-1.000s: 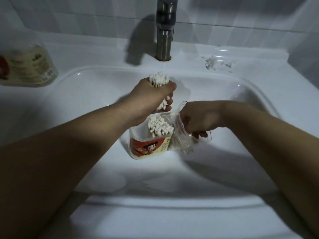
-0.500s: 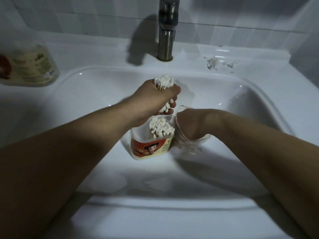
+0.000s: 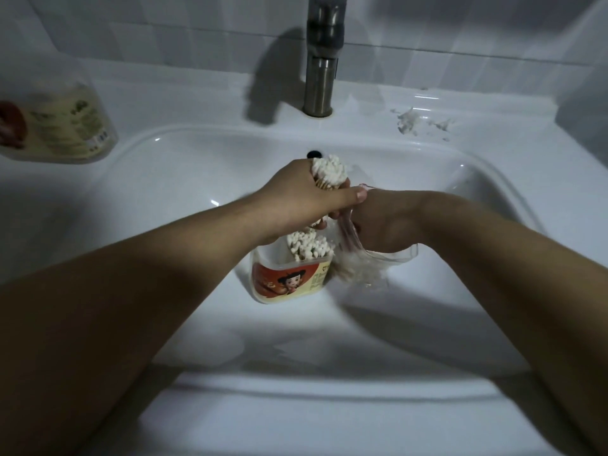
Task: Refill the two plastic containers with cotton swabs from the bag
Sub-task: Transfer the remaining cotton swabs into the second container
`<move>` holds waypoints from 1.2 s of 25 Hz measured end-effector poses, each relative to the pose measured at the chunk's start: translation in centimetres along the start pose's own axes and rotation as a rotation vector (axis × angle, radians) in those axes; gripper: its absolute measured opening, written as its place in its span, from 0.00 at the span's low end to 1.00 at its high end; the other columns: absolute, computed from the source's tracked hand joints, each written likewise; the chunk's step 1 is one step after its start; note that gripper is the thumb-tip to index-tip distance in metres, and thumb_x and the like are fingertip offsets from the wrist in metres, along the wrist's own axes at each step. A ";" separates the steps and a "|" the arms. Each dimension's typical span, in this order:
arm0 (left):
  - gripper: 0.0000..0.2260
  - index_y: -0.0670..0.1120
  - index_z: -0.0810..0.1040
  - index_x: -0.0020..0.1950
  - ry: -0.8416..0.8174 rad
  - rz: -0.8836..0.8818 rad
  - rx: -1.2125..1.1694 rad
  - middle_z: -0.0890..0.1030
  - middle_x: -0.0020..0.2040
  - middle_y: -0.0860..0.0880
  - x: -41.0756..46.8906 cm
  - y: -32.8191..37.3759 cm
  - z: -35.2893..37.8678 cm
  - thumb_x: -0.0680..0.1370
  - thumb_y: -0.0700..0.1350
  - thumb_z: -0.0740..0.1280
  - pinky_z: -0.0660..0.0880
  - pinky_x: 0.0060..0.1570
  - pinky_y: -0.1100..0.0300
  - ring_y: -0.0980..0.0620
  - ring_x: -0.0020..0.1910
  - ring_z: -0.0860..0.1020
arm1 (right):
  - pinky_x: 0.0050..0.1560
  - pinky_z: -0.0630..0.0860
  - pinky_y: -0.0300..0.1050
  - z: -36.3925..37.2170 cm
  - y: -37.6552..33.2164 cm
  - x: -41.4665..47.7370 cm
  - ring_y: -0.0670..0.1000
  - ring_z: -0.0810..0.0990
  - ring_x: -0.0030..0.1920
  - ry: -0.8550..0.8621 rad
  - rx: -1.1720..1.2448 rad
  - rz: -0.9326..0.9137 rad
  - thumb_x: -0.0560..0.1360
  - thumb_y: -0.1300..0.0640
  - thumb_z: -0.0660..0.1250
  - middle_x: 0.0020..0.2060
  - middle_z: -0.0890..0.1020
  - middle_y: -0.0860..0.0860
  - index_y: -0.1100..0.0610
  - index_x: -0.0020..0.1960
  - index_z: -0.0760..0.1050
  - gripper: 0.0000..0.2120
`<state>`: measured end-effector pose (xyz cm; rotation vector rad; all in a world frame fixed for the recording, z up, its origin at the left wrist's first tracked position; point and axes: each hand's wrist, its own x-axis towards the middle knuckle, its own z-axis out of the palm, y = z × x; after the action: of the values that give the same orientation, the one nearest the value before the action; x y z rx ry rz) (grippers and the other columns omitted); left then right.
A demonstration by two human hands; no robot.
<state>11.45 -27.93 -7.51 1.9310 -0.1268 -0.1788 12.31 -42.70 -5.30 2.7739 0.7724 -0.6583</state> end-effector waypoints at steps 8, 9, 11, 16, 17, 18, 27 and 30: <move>0.05 0.47 0.82 0.40 0.062 -0.044 0.142 0.84 0.35 0.50 0.2 0.0 -0.1 0.74 0.38 0.71 0.76 0.30 0.66 0.59 0.32 0.81 | 0.32 0.76 0.39 -1.0 -0.3 -0.9 0.46 0.80 0.27 0.079 0.191 0.001 0.72 0.60 0.64 0.28 0.83 0.50 0.54 0.35 0.79 0.09; 0.06 0.48 0.81 0.39 0.067 -0.043 0.172 0.83 0.34 0.51 0.1 0.0 -0.1 0.74 0.38 0.71 0.74 0.28 0.67 0.60 0.30 0.80 | 0.33 0.78 0.40 -1.2 -0.2 -1.1 0.46 0.81 0.28 0.119 0.232 -0.002 0.72 0.60 0.65 0.28 0.83 0.50 0.54 0.36 0.80 0.08; 0.06 0.48 0.80 0.39 0.071 -0.057 0.191 0.82 0.34 0.52 0.2 0.0 -0.3 0.74 0.38 0.71 0.72 0.27 0.68 0.62 0.28 0.79 | 0.38 0.79 0.42 -1.5 0.2 -1.4 0.46 0.82 0.33 0.239 0.288 -0.014 0.71 0.58 0.69 0.28 0.82 0.48 0.53 0.37 0.81 0.05; 0.02 0.46 0.82 0.42 0.082 -0.081 0.208 0.82 0.34 0.50 0.4 -0.4 -0.4 0.74 0.40 0.71 0.75 0.31 0.62 0.57 0.29 0.80 | 0.33 0.74 0.39 -1.9 2.2 -1.9 0.41 0.78 0.29 0.445 0.504 -0.019 0.69 0.56 0.73 0.28 0.81 0.44 0.53 0.37 0.80 0.04; 0.01 0.46 0.82 0.43 0.081 -0.082 0.216 0.82 0.35 0.50 0.4 -0.5 -0.4 0.74 0.40 0.71 0.76 0.31 0.61 0.55 0.31 0.80 | 0.32 0.74 0.39 -2.0 2.6 -2.0 0.41 0.77 0.27 0.454 0.547 -0.005 0.69 0.56 0.74 0.27 0.81 0.46 0.54 0.37 0.80 0.04; 0.01 0.45 0.83 0.44 0.080 -0.078 0.229 0.83 0.35 0.48 0.4 -0.6 -0.3 0.73 0.41 0.71 0.78 0.32 0.58 0.53 0.33 0.81 | 0.31 0.74 0.39 -2.0 2.9 -2.1 0.43 0.76 0.26 0.455 0.591 0.007 0.69 0.57 0.74 0.25 0.80 0.48 0.55 0.37 0.80 0.04; 0.05 0.54 0.78 0.46 0.204 0.237 0.084 0.84 0.43 0.56 -0.1 1.0 0.2 0.79 0.45 0.71 0.76 0.45 0.66 0.61 0.44 0.82 | 0.27 0.67 0.41 -2.0 3.0 -2.0 0.47 0.69 0.22 0.446 0.843 -0.025 0.70 0.65 0.71 0.21 0.73 0.48 0.59 0.34 0.75 0.08; 0.06 0.53 0.79 0.44 0.121 0.202 0.115 0.83 0.39 0.58 -0.2 0.7 0.0 0.79 0.43 0.70 0.77 0.44 0.64 0.62 0.40 0.81 | 0.27 0.67 0.42 -1.8 3.1 -1.7 0.48 0.71 0.24 0.444 0.887 -0.022 0.71 0.65 0.71 0.22 0.75 0.51 0.60 0.36 0.77 0.06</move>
<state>11.25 -28.16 -6.81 2.0237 -0.2544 0.0814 13.29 -45.58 -2.72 3.8178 0.6925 -0.4531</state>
